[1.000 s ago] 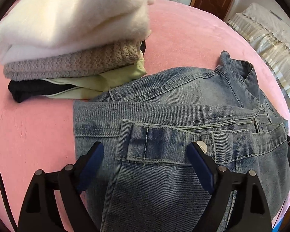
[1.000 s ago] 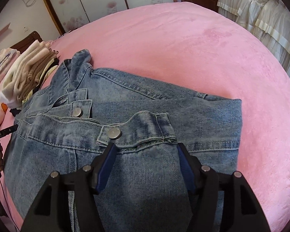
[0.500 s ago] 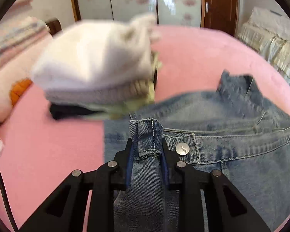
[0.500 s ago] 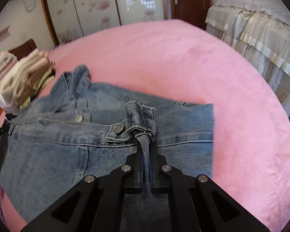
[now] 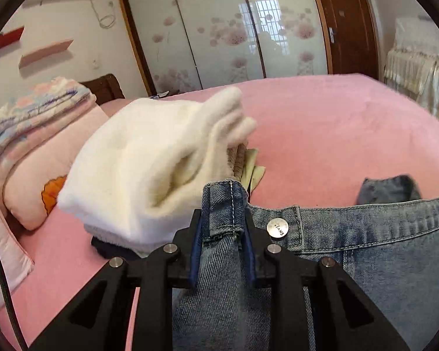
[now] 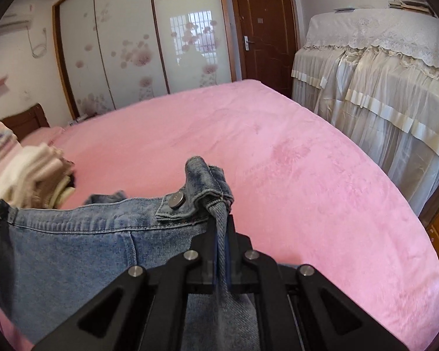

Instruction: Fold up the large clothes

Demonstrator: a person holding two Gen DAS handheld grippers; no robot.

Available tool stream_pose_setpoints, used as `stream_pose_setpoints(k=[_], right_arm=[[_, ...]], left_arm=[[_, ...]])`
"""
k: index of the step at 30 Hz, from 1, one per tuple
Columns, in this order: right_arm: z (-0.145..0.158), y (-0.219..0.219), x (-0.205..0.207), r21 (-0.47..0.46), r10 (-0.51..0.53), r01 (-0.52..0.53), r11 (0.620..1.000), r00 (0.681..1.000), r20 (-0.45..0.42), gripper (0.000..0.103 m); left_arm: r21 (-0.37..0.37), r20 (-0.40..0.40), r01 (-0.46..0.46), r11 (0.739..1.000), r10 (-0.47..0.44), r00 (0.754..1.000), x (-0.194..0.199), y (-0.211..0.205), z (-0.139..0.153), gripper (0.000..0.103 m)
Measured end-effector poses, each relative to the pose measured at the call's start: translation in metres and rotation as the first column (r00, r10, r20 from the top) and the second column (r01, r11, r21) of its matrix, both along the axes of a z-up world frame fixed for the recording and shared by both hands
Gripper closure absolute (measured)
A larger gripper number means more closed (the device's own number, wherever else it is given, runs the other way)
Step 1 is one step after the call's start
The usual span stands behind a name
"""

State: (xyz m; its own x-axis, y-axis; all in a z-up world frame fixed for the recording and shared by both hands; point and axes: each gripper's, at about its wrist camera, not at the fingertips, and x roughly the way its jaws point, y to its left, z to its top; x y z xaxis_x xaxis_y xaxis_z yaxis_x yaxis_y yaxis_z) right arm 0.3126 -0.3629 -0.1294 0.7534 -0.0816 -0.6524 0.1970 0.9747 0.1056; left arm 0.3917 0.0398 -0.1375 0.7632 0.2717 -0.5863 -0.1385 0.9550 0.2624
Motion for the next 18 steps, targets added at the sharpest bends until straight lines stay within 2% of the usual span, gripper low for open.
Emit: stream_pose_setpoints(k=[3, 7, 9, 14, 18], right_arm=[[-0.036, -0.001, 0.024, -0.010, -0.025, 0.024, 1.000, 0.996, -0.088, 0.100], [-0.072, 0.007, 0.039, -0.065, -0.038, 0.028, 0.997, 0.986, -0.160, 0.098], [-0.079, 0.004, 0.042, -0.061, -0.046, 0.035, 0.998, 0.982, -0.181, 0.093], [-0.073, -0.007, 0.040, -0.011, -0.050, 0.048, 0.999, 0.973, -0.223, 0.083], [-0.044, 0.010, 0.021, -0.140, -0.075, 0.044, 0.989, 0.971, -0.228, 0.083]], left_arm=[[0.107, -0.034, -0.005, 0.994, 0.009, 0.999, 0.017, -0.014, -0.035, 0.080], [0.113, -0.094, -0.030, 0.993, 0.041, 0.995, 0.028, -0.008, -0.074, 0.078], [0.132, -0.092, -0.033, 0.991, 0.046, 0.995, 0.029, -0.012, -0.081, 0.076], [0.175, -0.137, -0.015, 0.984, 0.039, 0.990, 0.035, -0.019, -0.083, 0.067], [0.169, -0.163, 0.026, 0.985, 0.002, 0.987, 0.018, -0.023, -0.067, 0.057]])
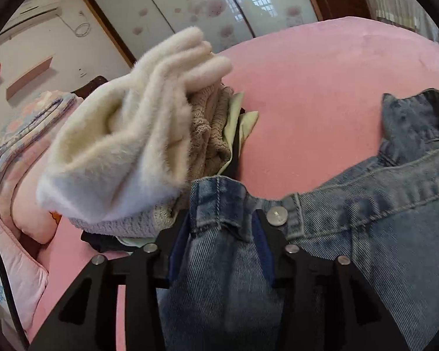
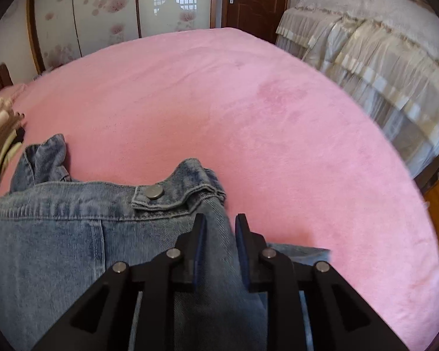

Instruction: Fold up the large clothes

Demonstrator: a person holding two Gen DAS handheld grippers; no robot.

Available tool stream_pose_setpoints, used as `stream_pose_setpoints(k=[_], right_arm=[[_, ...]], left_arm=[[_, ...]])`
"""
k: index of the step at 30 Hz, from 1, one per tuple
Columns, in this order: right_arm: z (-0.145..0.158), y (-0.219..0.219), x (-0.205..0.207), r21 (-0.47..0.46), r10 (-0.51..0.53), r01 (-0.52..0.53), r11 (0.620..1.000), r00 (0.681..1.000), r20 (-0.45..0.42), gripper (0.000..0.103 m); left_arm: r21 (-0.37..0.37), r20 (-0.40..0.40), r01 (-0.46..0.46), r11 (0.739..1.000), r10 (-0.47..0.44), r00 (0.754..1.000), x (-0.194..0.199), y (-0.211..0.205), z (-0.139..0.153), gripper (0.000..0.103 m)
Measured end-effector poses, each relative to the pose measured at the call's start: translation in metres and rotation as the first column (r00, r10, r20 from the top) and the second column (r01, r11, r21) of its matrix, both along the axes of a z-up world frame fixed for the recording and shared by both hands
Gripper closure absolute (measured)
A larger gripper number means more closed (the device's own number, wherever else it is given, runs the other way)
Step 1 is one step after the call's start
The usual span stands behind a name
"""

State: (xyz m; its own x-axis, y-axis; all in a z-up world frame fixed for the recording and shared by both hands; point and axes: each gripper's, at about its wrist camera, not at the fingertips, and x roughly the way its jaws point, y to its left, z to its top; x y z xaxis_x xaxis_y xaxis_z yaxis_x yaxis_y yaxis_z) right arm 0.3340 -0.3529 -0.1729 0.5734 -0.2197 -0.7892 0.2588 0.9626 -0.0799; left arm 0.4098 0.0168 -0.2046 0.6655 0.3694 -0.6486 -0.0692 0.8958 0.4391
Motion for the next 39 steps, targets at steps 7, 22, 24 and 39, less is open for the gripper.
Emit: stream_pose_setpoints(k=[7, 22, 24, 39], right_arm=[[0.045, 0.089, -0.061, 0.126, 0.177, -0.185, 0.975, 0.981, 0.075, 0.082], [-0.022, 0.138, -0.125, 0.229, 0.272, -0.272, 0.934, 0.962, 0.036, 0.083], [-0.024, 0.103, -0.132, 0.180, 0.206, -0.207, 0.962, 0.978, 0.025, 0.083], [-0.043, -0.002, -0.162, 0.077, -0.015, 0.015, 0.997, 1.000, -0.003, 0.103]], left_arm=[[-0.255, 0.080, 0.044, 0.966, -0.024, 0.996, -0.086, -0.012, 0.079, 0.022], [-0.313, -0.020, -0.183, 0.932, 0.186, 0.982, -0.173, 0.017, 0.001, 0.022], [-0.339, -0.009, -0.199, 0.919, 0.208, 0.978, -0.177, 0.040, -0.004, 0.023], [-0.293, -0.023, -0.369, 0.882, 0.379, 0.925, -0.177, 0.117, -0.021, 0.019]])
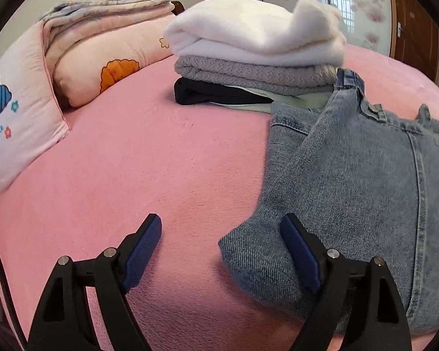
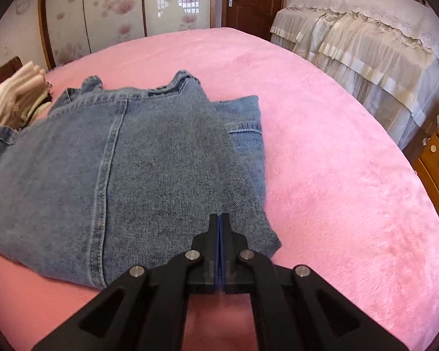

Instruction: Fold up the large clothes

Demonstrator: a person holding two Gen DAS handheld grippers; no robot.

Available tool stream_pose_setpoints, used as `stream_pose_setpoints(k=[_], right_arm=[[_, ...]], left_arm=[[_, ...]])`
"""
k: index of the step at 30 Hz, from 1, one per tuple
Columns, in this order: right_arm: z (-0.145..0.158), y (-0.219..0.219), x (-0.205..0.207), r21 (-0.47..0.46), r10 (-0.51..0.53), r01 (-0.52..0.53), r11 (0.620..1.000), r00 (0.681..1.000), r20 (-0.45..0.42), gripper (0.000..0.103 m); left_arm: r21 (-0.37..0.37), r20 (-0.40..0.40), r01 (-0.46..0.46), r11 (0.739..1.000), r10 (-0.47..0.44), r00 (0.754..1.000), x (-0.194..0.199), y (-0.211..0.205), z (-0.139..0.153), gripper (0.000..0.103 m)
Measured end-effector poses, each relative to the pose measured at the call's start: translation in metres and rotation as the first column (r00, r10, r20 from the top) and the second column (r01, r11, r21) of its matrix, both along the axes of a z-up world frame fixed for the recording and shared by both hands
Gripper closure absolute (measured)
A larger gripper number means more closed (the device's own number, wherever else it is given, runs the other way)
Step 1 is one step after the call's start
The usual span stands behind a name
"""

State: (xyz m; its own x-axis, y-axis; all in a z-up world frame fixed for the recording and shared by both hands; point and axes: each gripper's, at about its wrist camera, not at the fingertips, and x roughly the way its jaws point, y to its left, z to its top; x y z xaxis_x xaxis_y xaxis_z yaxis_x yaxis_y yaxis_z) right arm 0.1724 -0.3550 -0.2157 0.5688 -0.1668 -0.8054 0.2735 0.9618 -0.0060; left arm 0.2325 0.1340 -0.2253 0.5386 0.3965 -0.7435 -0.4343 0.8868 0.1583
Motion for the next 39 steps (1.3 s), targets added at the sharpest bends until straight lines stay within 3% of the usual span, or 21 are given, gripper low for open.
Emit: stream_pose_setpoints(k=[5, 9, 17, 19, 23, 24, 28, 31, 34, 39], right_arm=[[0.016, 0.005, -0.002, 0.003, -0.006, 0.006, 1.000, 1.000, -0.013, 0.100], [0.043, 0.019, -0.013, 0.035, 0.023, -0.023, 0.999, 1.000, 0.012, 0.100], [0.117, 0.052, -0.034, 0.141, 0.056, -0.069, 0.988, 0.994, 0.091, 0.099], [0.137, 0.065, -0.041, 0.147, 0.073, -0.088, 0.985, 0.992, 0.105, 0.093], [0.168, 0.087, -0.059, 0.127, 0.085, -0.105, 0.986, 0.985, 0.149, 0.052], [0.173, 0.089, -0.064, 0.124, 0.088, -0.108, 0.986, 0.983, 0.162, 0.047], [0.199, 0.114, -0.081, 0.112, 0.145, -0.171, 0.979, 0.968, 0.205, 0.046], [0.208, 0.129, -0.091, 0.102, 0.174, -0.202, 0.974, 0.957, 0.232, 0.046], [0.209, 0.142, -0.099, 0.079, 0.197, -0.225, 0.971, 0.945, 0.263, 0.044], [0.182, 0.161, -0.101, 0.102, 0.208, -0.246, 0.964, 0.934, 0.289, 0.042]], left_arm=[[0.016, -0.036, -0.008, 1.000, 0.008, 0.999, 0.002, 0.001, 0.019, 0.019], [-0.034, -0.052, 0.017, 0.999, -0.019, 0.998, -0.005, -0.005, 0.046, 0.019], [-0.103, -0.017, 0.138, 0.985, -0.140, 0.990, -0.042, -0.041, 0.128, 0.019], [-0.107, 0.003, 0.169, 0.980, -0.170, 0.985, -0.052, -0.050, 0.150, 0.016], [-0.138, 0.041, 0.250, 0.958, -0.246, 0.968, -0.070, -0.067, 0.182, 0.010], [-0.144, 0.048, 0.270, 0.952, -0.266, 0.963, -0.074, -0.070, 0.188, 0.010], [-0.163, 0.062, 0.343, 0.925, -0.338, 0.939, -0.093, -0.090, 0.208, 0.008], [-0.216, 0.083, 0.393, 0.894, -0.384, 0.919, -0.106, -0.097, 0.213, 0.000], [-0.252, 0.109, 0.414, 0.874, -0.400, 0.910, -0.119, -0.099, 0.208, 0.000], [-0.379, 0.100, 0.408, 0.830, -0.402, 0.910, -0.122, -0.089, 0.160, 0.000]])
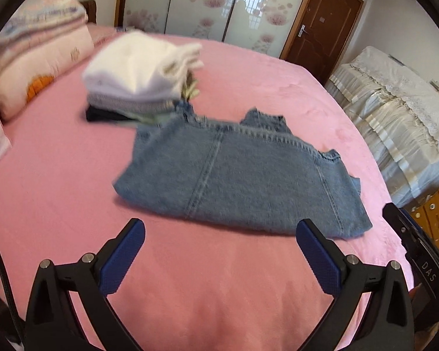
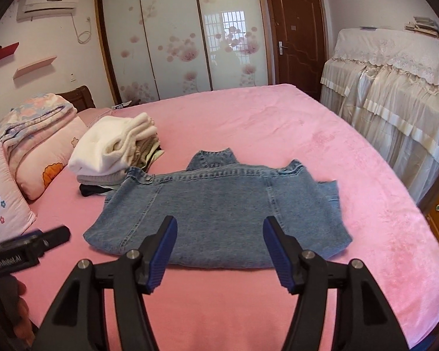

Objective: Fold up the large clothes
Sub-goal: 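Grasp the side of the folded jacket with the left tool and lift, then fold the lifted side over the jacket with the left tool and release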

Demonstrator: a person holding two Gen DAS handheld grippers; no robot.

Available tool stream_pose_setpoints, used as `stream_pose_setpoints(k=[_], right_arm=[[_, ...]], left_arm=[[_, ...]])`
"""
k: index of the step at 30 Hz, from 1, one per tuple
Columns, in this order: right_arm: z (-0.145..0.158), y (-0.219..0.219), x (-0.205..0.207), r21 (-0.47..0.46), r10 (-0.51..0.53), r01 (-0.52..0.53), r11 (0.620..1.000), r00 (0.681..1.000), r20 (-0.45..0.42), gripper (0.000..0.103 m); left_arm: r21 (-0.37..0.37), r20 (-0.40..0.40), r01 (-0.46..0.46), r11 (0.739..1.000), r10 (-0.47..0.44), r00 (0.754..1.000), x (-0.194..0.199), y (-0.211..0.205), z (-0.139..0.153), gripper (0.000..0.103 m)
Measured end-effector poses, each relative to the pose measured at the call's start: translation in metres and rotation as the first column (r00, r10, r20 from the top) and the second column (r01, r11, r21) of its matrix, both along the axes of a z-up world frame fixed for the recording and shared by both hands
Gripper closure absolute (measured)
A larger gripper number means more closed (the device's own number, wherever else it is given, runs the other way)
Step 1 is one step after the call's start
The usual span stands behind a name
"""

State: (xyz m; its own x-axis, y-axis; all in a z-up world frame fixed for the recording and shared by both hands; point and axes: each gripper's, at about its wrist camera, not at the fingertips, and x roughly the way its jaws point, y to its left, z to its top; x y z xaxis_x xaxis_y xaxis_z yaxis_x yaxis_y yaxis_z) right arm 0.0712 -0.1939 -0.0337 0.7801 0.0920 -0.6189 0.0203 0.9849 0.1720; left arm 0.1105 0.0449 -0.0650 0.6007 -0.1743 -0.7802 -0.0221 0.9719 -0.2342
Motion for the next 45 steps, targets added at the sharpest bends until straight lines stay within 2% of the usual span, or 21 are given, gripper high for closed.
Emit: stream_pose_setpoints(k=[1, 5, 7, 10, 13, 14, 17, 20, 24, 26, 27, 30, 31, 33, 34, 37, 40, 44, 45], right_arm=[[-0.009, 0.005, 0.003, -0.007, 0.000, 0.000, 1.000, 1.000, -0.013, 0.042], [-0.043, 0.019, 0.018, -0.020, 0.025, -0.027, 0.999, 0.996, -0.083, 0.042], [-0.057, 0.023, 0.024, -0.009, 0.038, -0.039, 0.999, 0.994, -0.103, 0.042], [-0.077, 0.030, 0.038, -0.002, 0.049, -0.049, 0.999, 0.991, -0.124, 0.042], [-0.088, 0.034, 0.050, 0.004, 0.056, -0.056, 0.998, 0.990, -0.128, 0.042], [-0.091, 0.036, 0.054, 0.004, 0.060, -0.060, 0.998, 0.991, -0.123, 0.042], [-0.099, 0.040, 0.064, -0.021, 0.061, -0.064, 0.998, 0.992, -0.114, 0.042], [-0.105, 0.042, 0.074, -0.047, 0.066, -0.072, 0.996, 0.991, -0.113, 0.043], [-0.112, 0.046, 0.091, -0.100, 0.072, -0.083, 0.992, 0.992, -0.105, 0.057], [-0.119, 0.046, 0.104, -0.125, 0.068, -0.083, 0.989, 0.990, -0.120, 0.064], [-0.122, 0.047, 0.109, -0.125, 0.070, -0.085, 0.989, 0.990, -0.126, 0.072], [-0.134, 0.049, 0.129, -0.132, 0.079, -0.099, 0.986, 0.986, -0.150, 0.085], [-0.140, 0.052, 0.134, -0.139, 0.089, -0.111, 0.984, 0.984, -0.156, 0.085], [-0.151, 0.057, 0.142, -0.159, 0.094, -0.123, 0.980, 0.979, -0.179, 0.087], [-0.165, 0.059, 0.148, -0.156, 0.104, -0.140, 0.978, 0.970, -0.220, 0.087], [-0.175, 0.054, 0.150, -0.107, 0.111, -0.137, 0.985, 0.970, -0.216, 0.087], [-0.172, 0.040, 0.149, -0.024, 0.130, -0.139, 0.990, 0.968, -0.216, 0.087], [-0.161, 0.003, 0.143, 0.175, 0.179, -0.139, 0.975, 0.954, -0.240, 0.090], [-0.155, -0.010, 0.136, 0.188, 0.160, -0.117, 0.975, 0.958, -0.236, 0.090]], left_arm=[[-0.046, -0.028, 0.001, 0.999, -0.003, 1.000, 0.002, 0.006, -0.017, 0.001], [-0.200, -0.059, -0.004, 0.980, -0.008, 0.998, 0.011, 0.028, -0.071, 0.001], [-0.261, -0.080, -0.019, 0.965, -0.002, 0.997, 0.021, 0.040, -0.100, 0.001], [-0.371, -0.111, -0.059, 0.927, 0.019, 0.994, 0.045, 0.060, -0.140, 0.001], [-0.435, -0.133, -0.110, 0.894, 0.057, 0.989, 0.071, 0.072, -0.175, 0.002], [-0.438, -0.118, -0.116, 0.891, 0.071, 0.990, 0.079, 0.074, -0.181, 0.002], [-0.413, -0.048, -0.111, 0.904, 0.101, 0.994, 0.100, 0.073, -0.184, 0.002], [-0.374, -0.028, -0.113, 0.921, 0.111, 0.993, 0.127, 0.067, -0.187, 0.002], [-0.363, -0.015, -0.153, 0.919, 0.158, 0.987, 0.146, 0.064, -0.183, 0.003], [-0.329, 0.011, -0.206, 0.922, 0.222, 0.975, 0.143, 0.062, -0.176, 0.036], [-0.279, 0.007, -0.244, 0.929, 0.256, 0.967, 0.143, 0.060, -0.173, 0.066], [-0.266, 0.041, -0.280, 0.922, 0.301, 0.953, 0.133, 0.060, -0.159, 0.079], [-0.225, 0.076, -0.277, 0.934, 0.300, 0.951, 0.130, 0.052, -0.149, 0.081], [-0.152, 0.151, -0.263, 0.953, 0.286, 0.946, 0.123, 0.035, -0.129, 0.084], [-0.116, 0.201, -0.243, 0.963, 0.262, 0.944, 0.117, 0.025, -0.114, 0.085], [-0.042, 0.300, -0.176, 0.984, 0.180, 0.937, 0.110, -0.009, -0.082, 0.087], [0.008, 0.375, -0.108, 0.994, 0.098, 0.922, 0.107, -0.045, -0.057, 0.087], [0.089, 0.435, -0.014, 0.996, -0.027, 0.900, 0.105, -0.095, -0.033, 0.087], [0.113, 0.442, 0.015, 0.993, -0.064, 0.895, 0.105, -0.110, -0.030, 0.087]])
